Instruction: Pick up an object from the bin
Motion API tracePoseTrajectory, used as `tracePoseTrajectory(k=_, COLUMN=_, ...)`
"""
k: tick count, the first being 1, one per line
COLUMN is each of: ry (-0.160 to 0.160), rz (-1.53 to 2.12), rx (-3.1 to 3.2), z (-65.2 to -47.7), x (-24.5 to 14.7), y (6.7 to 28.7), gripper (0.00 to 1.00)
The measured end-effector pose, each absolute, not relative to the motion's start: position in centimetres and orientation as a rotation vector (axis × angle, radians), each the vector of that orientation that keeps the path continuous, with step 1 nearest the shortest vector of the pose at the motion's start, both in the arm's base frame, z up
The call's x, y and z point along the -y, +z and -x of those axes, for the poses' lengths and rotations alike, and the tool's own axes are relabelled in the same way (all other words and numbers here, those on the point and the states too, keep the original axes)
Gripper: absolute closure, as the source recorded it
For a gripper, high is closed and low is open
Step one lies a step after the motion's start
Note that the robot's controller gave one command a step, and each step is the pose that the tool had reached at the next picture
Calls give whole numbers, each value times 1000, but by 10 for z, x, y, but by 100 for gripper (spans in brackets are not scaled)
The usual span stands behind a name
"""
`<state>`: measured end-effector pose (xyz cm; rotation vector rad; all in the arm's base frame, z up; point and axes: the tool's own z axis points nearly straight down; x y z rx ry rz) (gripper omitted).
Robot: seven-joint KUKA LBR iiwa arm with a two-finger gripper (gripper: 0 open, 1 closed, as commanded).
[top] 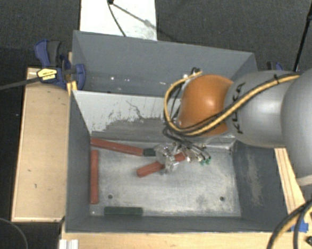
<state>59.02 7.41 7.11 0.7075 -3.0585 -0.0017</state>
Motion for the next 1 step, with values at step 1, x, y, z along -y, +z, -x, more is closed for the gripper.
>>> tracePoseTrajectory(k=1, ry=1, rz=-690, rx=3077, z=-583, x=-82, y=233, gripper=100)
